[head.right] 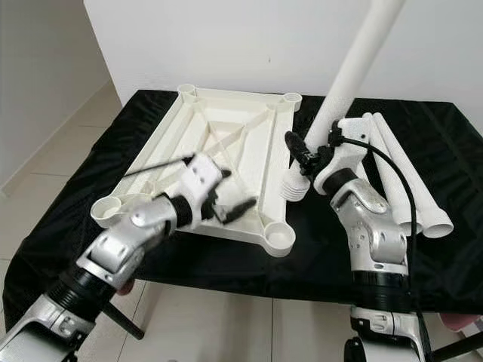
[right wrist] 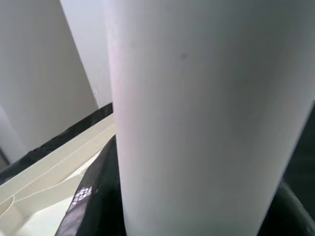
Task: Building children table
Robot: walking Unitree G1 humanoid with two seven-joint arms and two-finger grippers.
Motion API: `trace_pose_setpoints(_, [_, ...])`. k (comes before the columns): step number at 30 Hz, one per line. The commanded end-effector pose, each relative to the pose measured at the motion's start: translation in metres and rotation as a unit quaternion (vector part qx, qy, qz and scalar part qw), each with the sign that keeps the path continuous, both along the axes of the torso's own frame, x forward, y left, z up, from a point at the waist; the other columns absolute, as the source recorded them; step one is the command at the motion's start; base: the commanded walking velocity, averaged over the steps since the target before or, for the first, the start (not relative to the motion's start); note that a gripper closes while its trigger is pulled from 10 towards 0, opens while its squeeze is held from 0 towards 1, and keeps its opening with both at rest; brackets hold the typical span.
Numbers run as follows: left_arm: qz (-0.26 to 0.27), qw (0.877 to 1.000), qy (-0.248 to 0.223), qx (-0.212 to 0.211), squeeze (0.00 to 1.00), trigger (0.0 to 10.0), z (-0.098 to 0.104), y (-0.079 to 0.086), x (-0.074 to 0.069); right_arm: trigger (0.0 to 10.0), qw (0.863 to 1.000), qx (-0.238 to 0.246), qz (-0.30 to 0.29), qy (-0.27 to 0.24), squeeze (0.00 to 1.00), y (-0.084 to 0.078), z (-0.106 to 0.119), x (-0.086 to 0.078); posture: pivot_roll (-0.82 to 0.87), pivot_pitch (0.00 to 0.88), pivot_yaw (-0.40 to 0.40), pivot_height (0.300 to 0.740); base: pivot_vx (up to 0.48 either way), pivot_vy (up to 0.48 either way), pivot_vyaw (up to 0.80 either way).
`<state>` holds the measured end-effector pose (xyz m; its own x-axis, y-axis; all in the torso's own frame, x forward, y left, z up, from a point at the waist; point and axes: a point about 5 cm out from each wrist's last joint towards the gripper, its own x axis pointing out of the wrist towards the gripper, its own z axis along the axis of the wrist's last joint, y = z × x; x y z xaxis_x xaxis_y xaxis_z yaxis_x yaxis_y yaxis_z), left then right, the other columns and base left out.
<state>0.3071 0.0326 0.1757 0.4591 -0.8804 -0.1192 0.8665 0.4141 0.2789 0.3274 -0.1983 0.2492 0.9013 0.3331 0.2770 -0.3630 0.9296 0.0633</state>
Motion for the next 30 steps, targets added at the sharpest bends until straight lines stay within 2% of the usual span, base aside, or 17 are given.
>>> trace_pose_setpoints(1, [-0.021, 0.999, 0.003, 0.032, 0.0, 10.0, -0.015, 0.002, -0.004, 10.0, 1.0, -0.004, 0.001, -0.016, 0.0, -0.001, 0.007, -0.005, -0.13, 0.069, 0.092, 0.74, 0.0, 0.0, 0.0])
trace_pose_setpoints(8, [-0.065, 0.996, 0.018, 0.057, 0.0, 10.0, -0.032, 0.006, -0.015, 10.0, 0.999, -0.028, 0.008, -0.021, 0.0, -0.007, 0.006, -0.015, -0.14, 0.065, 0.086, 0.74, 0.0, 0.0, 0.0])
trace_pose_setpoints(15, [-0.066, 0.994, 0.025, 0.08, 0.0, 10.0, -0.043, 0.009, -0.015, 10.0, 0.999, -0.032, 0.003, -0.016, 0.0, -0.009, 0.003, -0.018, -0.14, 0.063, 0.088, 0.74, 0.0, 0.0, 0.0])
trace_pose_setpoints(21, [-0.05, 0.993, 0.033, 0.097, 0.0, 10.0, -0.049, 0.012, -0.007, 10.0, 0.999, -0.033, 0.0, -0.018, 0.0, -0.008, 0.004, -0.02, -0.15, 0.061, 0.097, 0.74, 0.0, 0.0, 0.0])
trace_pose_setpoints(22, [-0.032, 0.993, 0.028, 0.106, 0.0, 10.0, -0.048, 0.014, 0.001, 10.0, 0.999, -0.032, 0.0, -0.018, 0.0, -0.009, 0.004, -0.022, -0.15, 0.061, 0.097, 0.74, 0.0, 0.0, 0.0])
trace_pose_setpoints(30, [0.002, 0.993, 0.039, 0.115, 0.0, 10.0, -0.044, 0.021, 0.017, 10.0, 0.999, -0.033, 0.0, -0.017, 0.0, -0.009, 0.004, -0.023, -0.15, 0.057, 0.099, 0.74, 0.0, 0.0, 0.0])
